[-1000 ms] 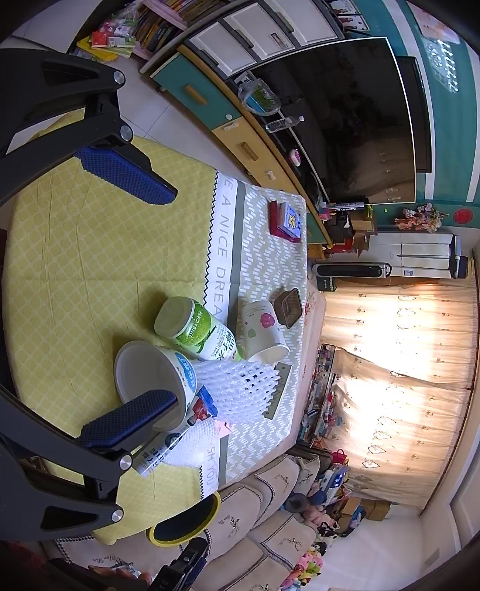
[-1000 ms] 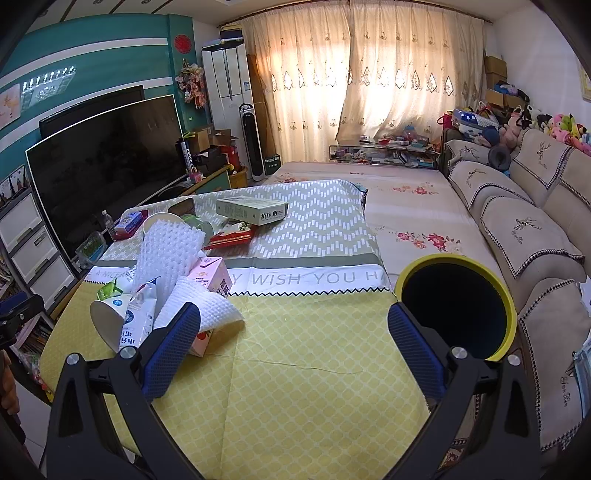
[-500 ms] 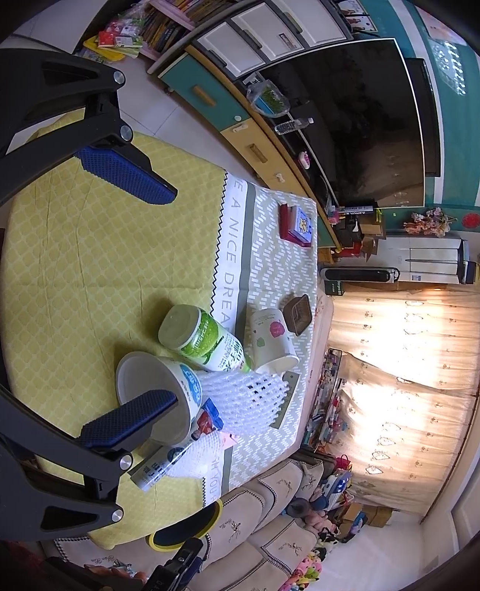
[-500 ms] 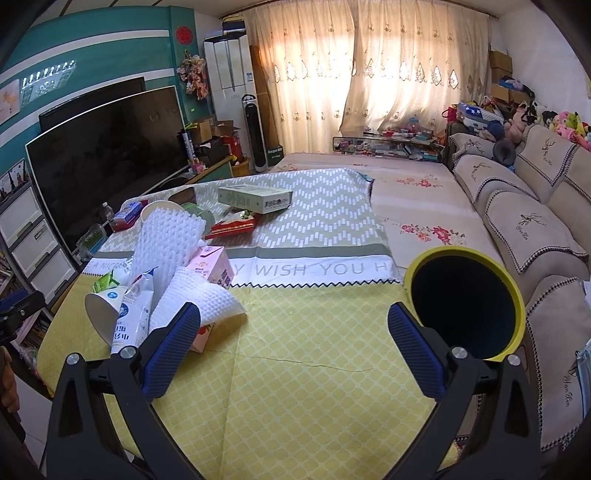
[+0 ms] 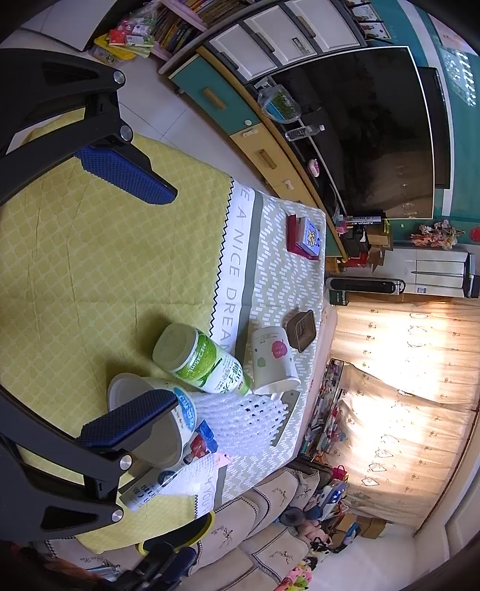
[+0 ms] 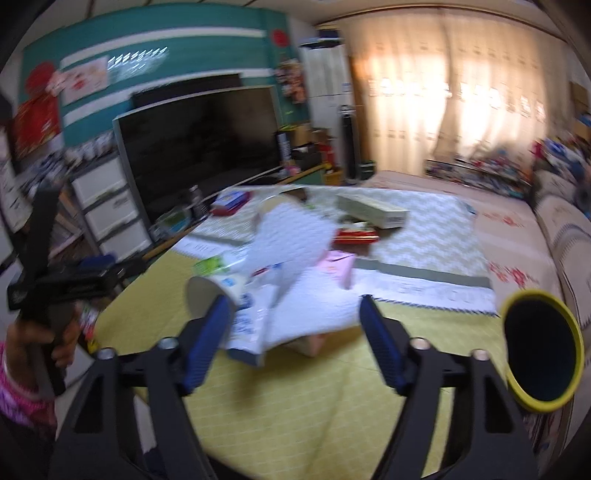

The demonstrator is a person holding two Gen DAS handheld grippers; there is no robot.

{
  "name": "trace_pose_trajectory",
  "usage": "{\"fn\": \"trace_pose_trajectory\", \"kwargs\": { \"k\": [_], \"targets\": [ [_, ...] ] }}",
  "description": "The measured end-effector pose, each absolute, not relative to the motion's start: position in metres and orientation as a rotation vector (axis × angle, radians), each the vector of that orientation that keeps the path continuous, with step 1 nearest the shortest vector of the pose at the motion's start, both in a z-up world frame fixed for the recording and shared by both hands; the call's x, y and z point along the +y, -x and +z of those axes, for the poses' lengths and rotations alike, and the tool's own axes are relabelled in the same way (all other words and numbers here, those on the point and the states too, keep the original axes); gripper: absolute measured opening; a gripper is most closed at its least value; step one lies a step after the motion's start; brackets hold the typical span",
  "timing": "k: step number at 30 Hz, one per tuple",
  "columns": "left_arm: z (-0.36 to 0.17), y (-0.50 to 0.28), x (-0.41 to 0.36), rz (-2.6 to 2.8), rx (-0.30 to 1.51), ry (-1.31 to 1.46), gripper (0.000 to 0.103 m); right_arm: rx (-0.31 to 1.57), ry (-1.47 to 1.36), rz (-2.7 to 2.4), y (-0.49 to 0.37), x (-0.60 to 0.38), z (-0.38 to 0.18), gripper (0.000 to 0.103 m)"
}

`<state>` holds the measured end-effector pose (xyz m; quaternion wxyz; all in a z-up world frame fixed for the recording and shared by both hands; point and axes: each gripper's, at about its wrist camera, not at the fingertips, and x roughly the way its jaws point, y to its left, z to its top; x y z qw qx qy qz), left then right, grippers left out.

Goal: Collect trash
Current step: 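Grasp the white tube lying by the paper bowl with the right tool, then drop the white tube into the bin with the right tool while the left grasps the paper bowl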

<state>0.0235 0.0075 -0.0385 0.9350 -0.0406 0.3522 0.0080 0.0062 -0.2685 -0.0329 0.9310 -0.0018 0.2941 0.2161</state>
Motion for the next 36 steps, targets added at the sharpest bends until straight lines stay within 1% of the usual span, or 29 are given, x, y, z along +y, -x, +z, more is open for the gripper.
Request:
{"fn": "trace_pose_trajectory", "kwargs": {
  "k": [1,2,4,18,19,20,21,22,23,26,30,36],
  "targets": [
    [-0.040,-0.025,0.008,0.017,0.722,0.085,0.099,0.617,0.029,0.468,-0.006,-0.260,-0.037,0.046],
    [-0.040,-0.025,0.009,0.016,0.723,0.086,0.099,0.631,0.043,0.485,-0.007,-0.254,-0.040,0.037],
    [-0.042,-0.025,0.009,0.014,0.725,0.085,0.099,0.654,0.057,0.513,-0.007,-0.245,-0.046,0.029],
    [-0.045,-0.024,0.006,-0.002,0.727,0.074,0.099,0.738,0.042,0.522,-0.020,-0.233,-0.073,0.029],
    [-0.045,-0.024,0.005,-0.003,0.727,0.072,0.099,0.739,0.038,0.524,-0.020,-0.233,-0.073,0.028],
    [-0.045,-0.024,0.005,-0.004,0.726,0.072,0.099,0.737,0.038,0.526,-0.020,-0.233,-0.073,0.020],
    [-0.045,-0.024,0.005,-0.005,0.726,0.071,0.099,0.733,0.042,0.527,-0.019,-0.234,-0.072,0.018],
    [-0.044,-0.024,0.004,-0.006,0.725,0.071,0.099,0.725,0.045,0.530,-0.017,-0.235,-0.070,0.013],
    [-0.044,-0.023,0.004,-0.007,0.724,0.070,0.099,0.718,0.042,0.537,-0.016,-0.236,-0.067,0.009],
    [-0.043,-0.023,0.003,-0.011,0.723,0.069,0.099,0.693,0.028,0.555,-0.011,-0.240,-0.059,0.007],
    [-0.042,-0.021,-0.001,-0.026,0.718,0.064,0.099,0.658,0.000,0.559,-0.004,-0.251,-0.048,0.007],
    [-0.044,-0.021,-0.008,-0.054,0.721,0.046,0.099,0.608,-0.056,0.359,-0.011,-0.316,-0.038,0.007]
  ]
}}
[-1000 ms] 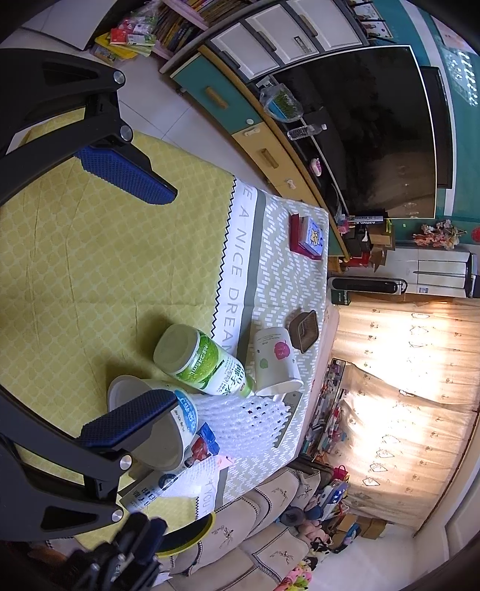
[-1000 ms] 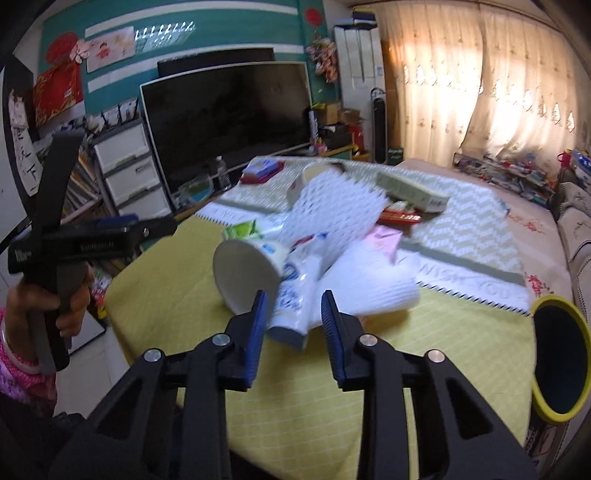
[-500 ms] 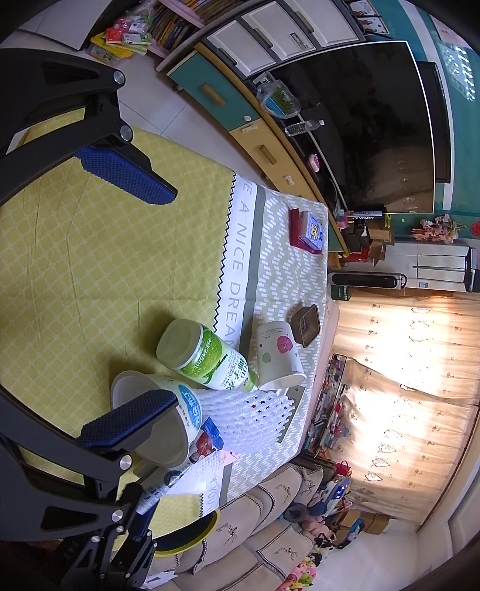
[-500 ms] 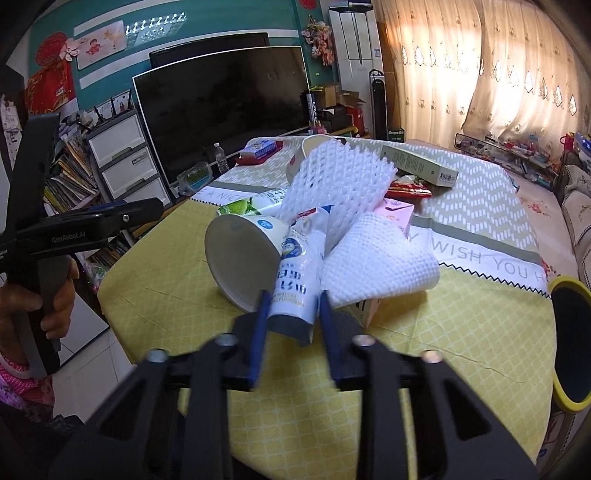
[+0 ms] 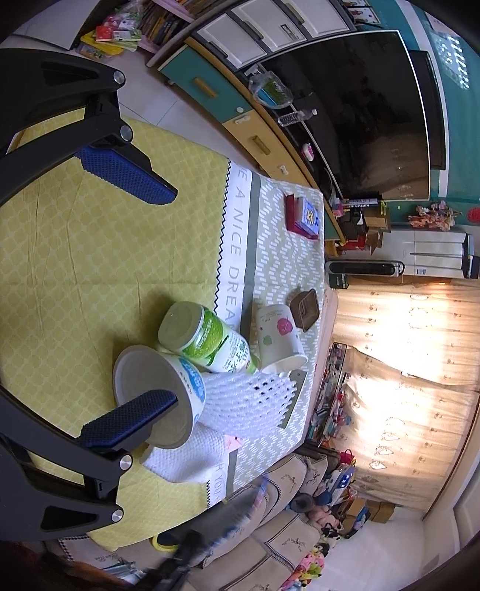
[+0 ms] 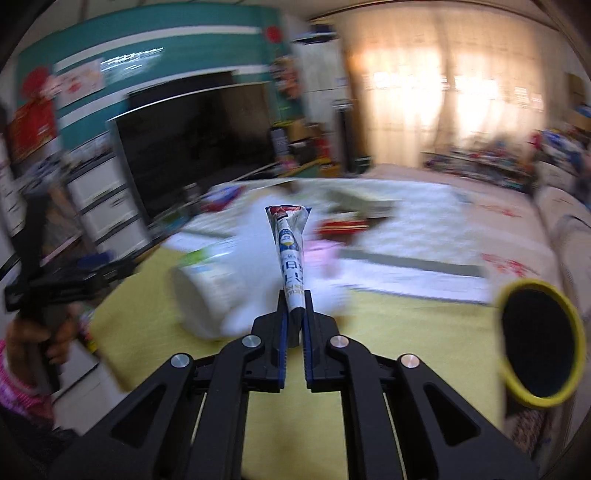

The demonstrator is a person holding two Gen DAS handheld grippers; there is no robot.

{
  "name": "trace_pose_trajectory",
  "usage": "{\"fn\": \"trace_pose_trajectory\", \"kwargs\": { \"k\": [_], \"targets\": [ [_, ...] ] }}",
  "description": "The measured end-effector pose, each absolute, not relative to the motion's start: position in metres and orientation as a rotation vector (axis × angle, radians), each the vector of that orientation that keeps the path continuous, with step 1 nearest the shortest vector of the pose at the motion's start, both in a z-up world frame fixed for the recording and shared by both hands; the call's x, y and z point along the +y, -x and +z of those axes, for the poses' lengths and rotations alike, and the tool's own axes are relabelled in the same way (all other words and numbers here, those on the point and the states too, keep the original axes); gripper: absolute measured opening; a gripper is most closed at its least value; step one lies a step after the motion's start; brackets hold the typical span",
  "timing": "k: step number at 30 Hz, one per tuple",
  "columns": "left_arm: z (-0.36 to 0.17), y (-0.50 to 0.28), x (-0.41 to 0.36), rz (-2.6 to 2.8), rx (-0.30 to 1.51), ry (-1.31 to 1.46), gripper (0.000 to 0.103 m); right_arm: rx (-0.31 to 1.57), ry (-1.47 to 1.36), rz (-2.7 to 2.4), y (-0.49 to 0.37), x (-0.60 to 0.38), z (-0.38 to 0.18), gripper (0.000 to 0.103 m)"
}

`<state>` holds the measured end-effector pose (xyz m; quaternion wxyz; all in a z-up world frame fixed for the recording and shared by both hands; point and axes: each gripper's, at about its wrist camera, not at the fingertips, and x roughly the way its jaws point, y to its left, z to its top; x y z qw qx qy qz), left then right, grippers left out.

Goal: Collect trash
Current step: 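Drop the white tube into the bin with the right tool while the left grasps the paper bowl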

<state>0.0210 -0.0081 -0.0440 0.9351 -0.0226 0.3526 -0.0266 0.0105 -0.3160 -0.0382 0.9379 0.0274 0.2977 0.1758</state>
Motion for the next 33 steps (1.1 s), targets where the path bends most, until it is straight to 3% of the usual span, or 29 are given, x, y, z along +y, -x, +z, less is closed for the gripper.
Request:
{"fn": "trace_pose_trajectory", "kwargs": {
  "k": [9,15,16,19,27,33],
  "targets": [
    [-0.057,-0.030,-0.028,-0.104,0.760,0.019,0.099,0.708,-0.215,-0.206,-0.036,-0.487,-0.070,0.010],
    [-0.065,-0.034,-0.038,-0.129,0.776,0.004,0.099,0.824,-0.286,-0.309,-0.062,-0.541,-0.114,0.011],
    [-0.066,-0.035,-0.039,-0.133,0.778,0.004,0.099,0.835,-0.291,-0.310,-0.070,-0.543,-0.118,0.014],
    [-0.069,-0.037,-0.042,-0.141,0.787,0.001,0.099,0.833,-0.315,-0.342,-0.081,-0.556,-0.132,0.049],
    [-0.073,-0.037,-0.052,-0.194,0.773,-0.017,0.098,0.785,-0.304,-0.346,-0.062,-0.543,-0.123,0.053],
    [-0.081,-0.042,-0.058,-0.210,0.783,-0.032,0.075,0.789,-0.319,-0.307,-0.056,-0.532,-0.125,0.054]
  ]
}}
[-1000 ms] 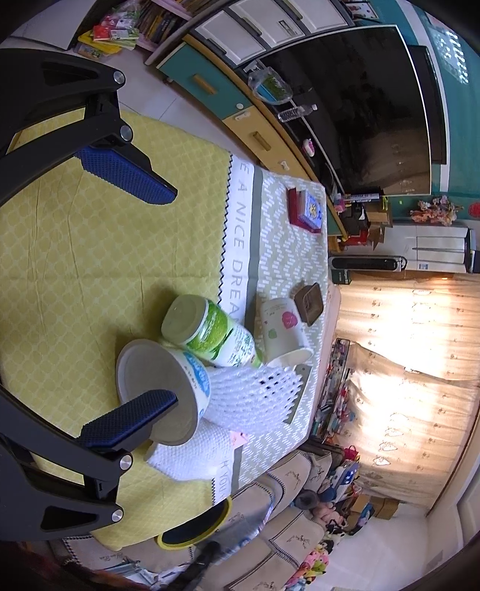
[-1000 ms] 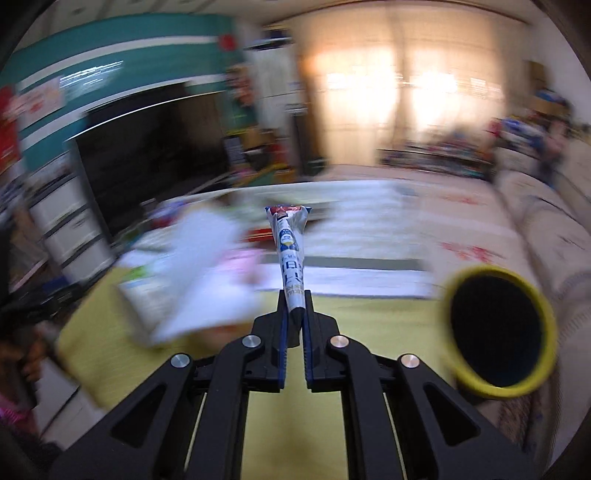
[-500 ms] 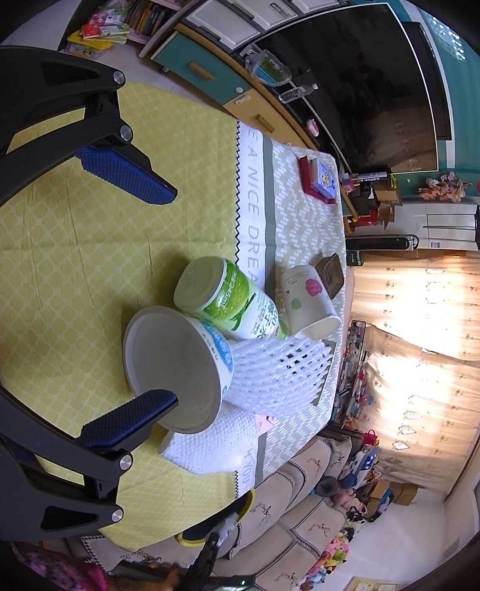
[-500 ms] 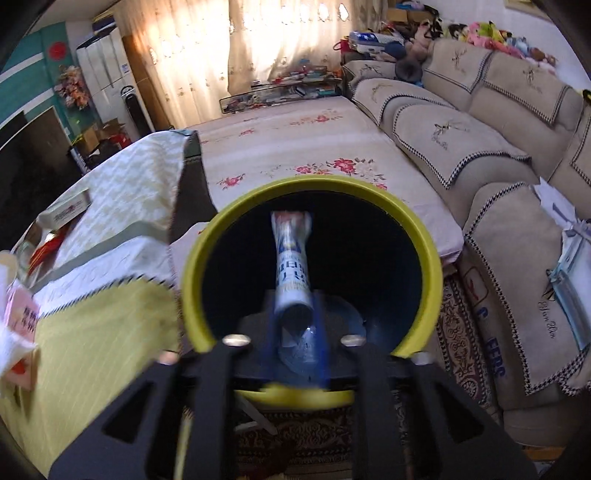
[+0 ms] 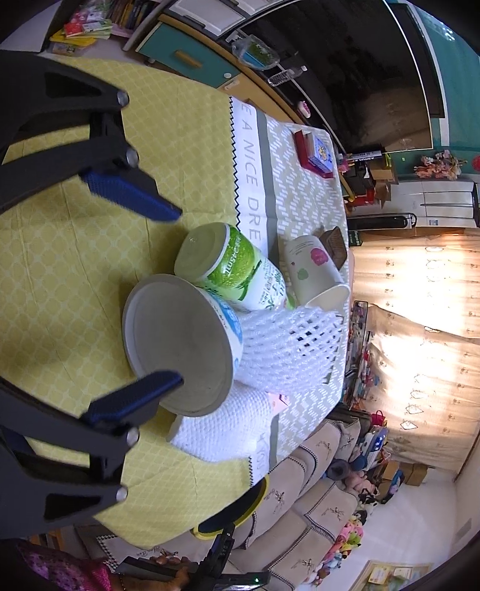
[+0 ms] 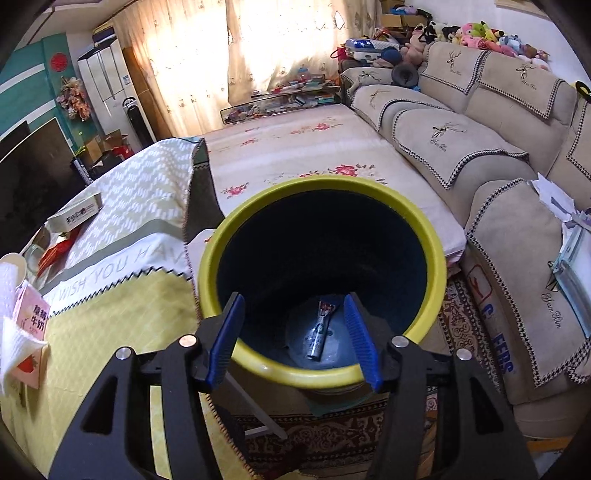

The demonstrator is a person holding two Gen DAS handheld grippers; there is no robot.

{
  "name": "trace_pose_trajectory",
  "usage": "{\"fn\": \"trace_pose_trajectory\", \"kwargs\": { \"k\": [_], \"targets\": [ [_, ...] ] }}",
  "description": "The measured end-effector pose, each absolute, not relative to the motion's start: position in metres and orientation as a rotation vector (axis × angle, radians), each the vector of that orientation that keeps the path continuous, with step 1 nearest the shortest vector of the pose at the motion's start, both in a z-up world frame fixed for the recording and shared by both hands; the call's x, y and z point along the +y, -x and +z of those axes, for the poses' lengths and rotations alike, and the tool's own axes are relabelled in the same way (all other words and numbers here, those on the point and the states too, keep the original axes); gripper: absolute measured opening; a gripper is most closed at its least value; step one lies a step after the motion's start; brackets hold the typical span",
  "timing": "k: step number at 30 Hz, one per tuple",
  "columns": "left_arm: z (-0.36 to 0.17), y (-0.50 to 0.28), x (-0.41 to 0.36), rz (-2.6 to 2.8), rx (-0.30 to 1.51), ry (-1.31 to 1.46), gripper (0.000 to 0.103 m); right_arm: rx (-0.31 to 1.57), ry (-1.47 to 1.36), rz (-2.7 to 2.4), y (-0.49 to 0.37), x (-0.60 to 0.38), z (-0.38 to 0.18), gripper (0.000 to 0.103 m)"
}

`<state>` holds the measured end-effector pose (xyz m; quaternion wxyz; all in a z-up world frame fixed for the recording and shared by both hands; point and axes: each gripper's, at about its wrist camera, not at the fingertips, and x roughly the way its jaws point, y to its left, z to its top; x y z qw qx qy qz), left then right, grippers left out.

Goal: Collect trash
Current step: 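Drop the white tube into the bin with the right tool while the left grasps the paper bowl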

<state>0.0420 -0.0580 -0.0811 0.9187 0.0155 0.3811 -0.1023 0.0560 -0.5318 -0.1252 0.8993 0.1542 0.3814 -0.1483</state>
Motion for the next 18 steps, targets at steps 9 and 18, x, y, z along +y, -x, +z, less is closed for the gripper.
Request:
{"fn": "trace_pose_trajectory", "kwargs": {
  "k": [9,18],
  "targets": [
    [-0.094,-0.056,-0.066,-0.239,0.803,-0.046,0.038,0.781,-0.342,-0.270,-0.053,-0.524,-0.127,0.055],
    [-0.101,-0.061,-0.068,-0.244,0.813,-0.049,0.006,0.786,-0.362,-0.261,-0.050,-0.526,-0.131,0.055]
  ]
}}
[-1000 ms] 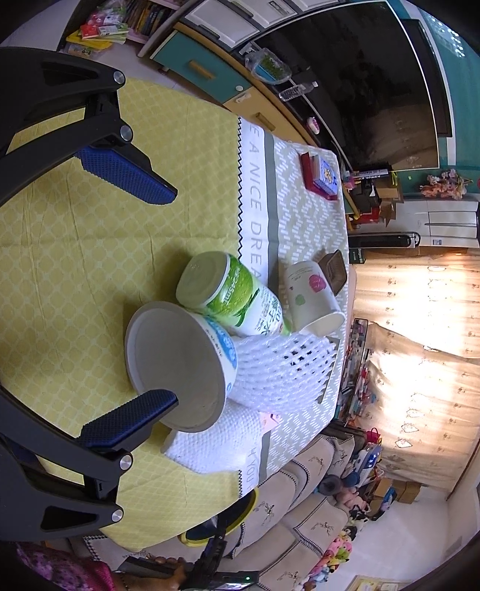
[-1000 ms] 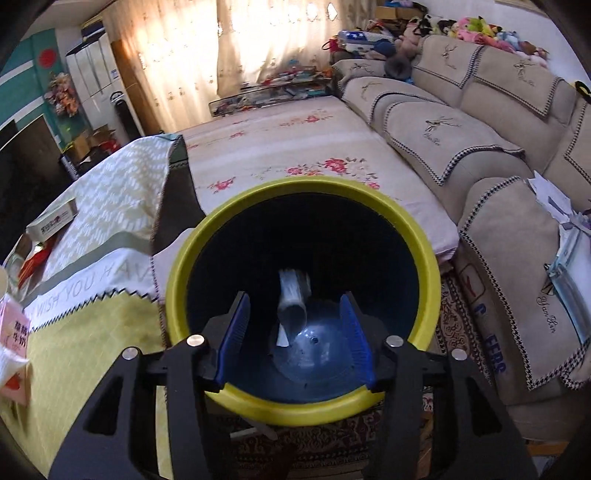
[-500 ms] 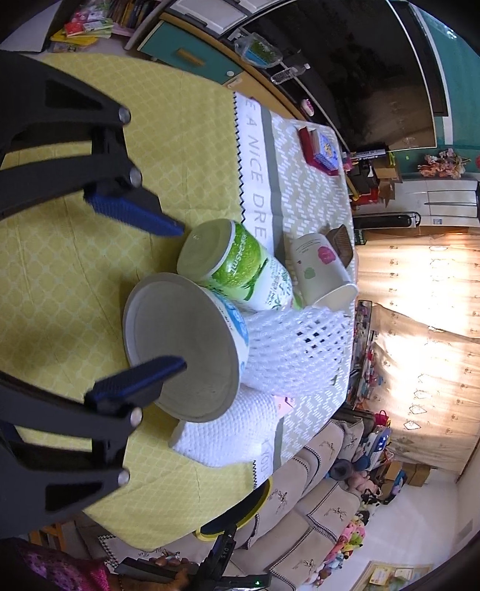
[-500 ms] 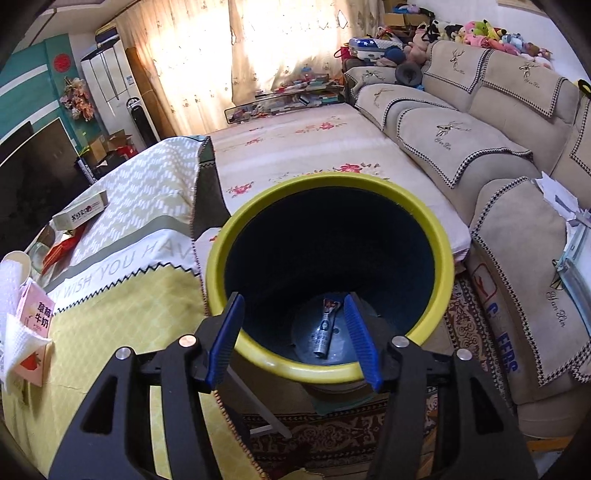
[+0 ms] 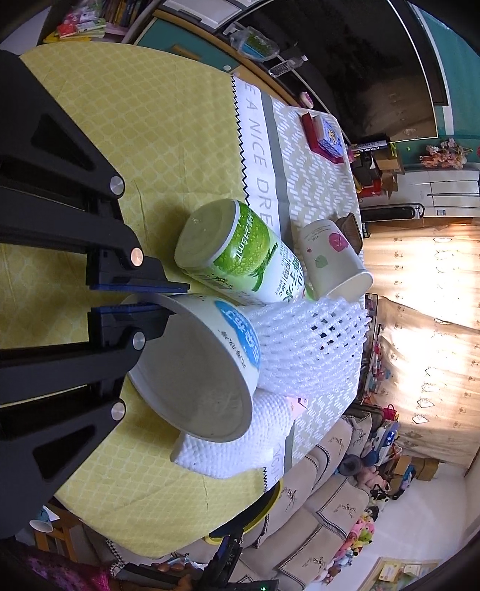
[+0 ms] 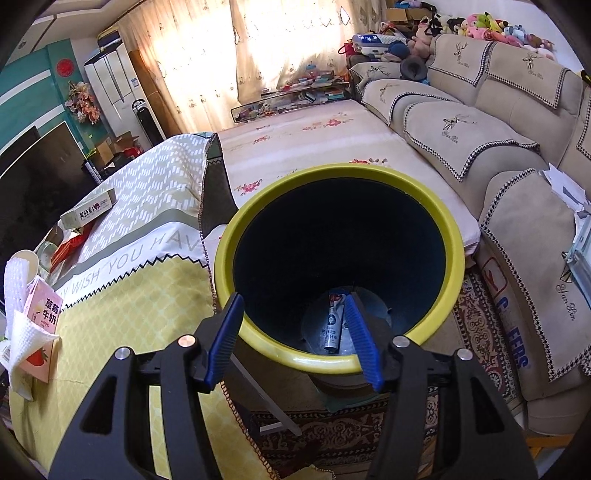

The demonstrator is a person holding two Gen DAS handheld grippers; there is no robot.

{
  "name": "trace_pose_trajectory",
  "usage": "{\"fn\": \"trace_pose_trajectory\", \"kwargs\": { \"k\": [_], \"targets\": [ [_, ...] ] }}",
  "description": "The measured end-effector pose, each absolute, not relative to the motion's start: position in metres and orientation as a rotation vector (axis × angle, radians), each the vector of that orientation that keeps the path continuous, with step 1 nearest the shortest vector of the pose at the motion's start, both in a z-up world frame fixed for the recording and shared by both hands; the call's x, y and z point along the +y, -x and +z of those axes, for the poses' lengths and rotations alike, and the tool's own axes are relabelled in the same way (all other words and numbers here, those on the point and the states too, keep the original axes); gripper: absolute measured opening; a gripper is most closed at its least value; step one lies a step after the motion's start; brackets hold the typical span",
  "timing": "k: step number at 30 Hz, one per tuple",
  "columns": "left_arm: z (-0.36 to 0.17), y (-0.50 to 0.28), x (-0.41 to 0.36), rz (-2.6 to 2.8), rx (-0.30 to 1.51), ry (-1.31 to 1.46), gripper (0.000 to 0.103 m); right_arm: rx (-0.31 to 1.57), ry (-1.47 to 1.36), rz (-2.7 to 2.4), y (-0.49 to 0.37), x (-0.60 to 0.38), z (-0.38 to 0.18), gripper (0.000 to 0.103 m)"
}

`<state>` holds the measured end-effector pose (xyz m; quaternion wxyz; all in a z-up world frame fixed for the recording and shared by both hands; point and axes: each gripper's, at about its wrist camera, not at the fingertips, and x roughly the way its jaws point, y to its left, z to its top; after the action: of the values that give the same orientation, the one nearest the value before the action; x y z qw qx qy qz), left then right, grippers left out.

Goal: Collect trash
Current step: 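Drop the white tube into the bin with the right tool while the left grasps the paper bowl, then carry the white paper bowl to the bin and open the left tool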

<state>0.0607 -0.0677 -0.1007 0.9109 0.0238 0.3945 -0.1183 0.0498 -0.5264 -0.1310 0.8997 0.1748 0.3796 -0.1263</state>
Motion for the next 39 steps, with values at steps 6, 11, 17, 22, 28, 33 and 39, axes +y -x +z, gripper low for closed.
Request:
{"fn": "trace_pose_trajectory", "kwargs": {
  "k": [6,11,17,22,28,33,39],
  "targets": [
    [-0.087,-0.050,-0.064,-0.244,0.783,-0.053,0.006,0.778,-0.369,-0.256,-0.046,-0.527,-0.130,0.055],
    [-0.057,-0.036,-0.065,-0.262,0.718,-0.056,0.006,0.760,-0.380,-0.272,-0.040,-0.534,-0.126,0.055],
    [-0.024,-0.040,-0.098,-0.382,0.671,-0.065,0.006,0.731,-0.387,-0.293,-0.028,-0.543,-0.119,0.055],
    [-0.017,-0.058,-0.175,-0.542,0.666,-0.118,0.006,0.684,-0.365,-0.340,-0.012,-0.553,-0.105,0.055],
    [-0.030,-0.074,-0.286,-0.709,0.718,-0.198,0.006,0.641,-0.372,-0.417,0.010,-0.578,-0.097,0.055],
    [-0.039,-0.087,-0.378,-0.809,0.752,-0.244,0.006,0.641,-0.407,-0.442,0.018,-0.599,-0.103,0.055],
    [-0.068,-0.115,-0.458,-0.828,0.827,-0.279,0.007,0.637,-0.431,-0.475,0.027,-0.619,-0.109,0.057]
  ]
}}
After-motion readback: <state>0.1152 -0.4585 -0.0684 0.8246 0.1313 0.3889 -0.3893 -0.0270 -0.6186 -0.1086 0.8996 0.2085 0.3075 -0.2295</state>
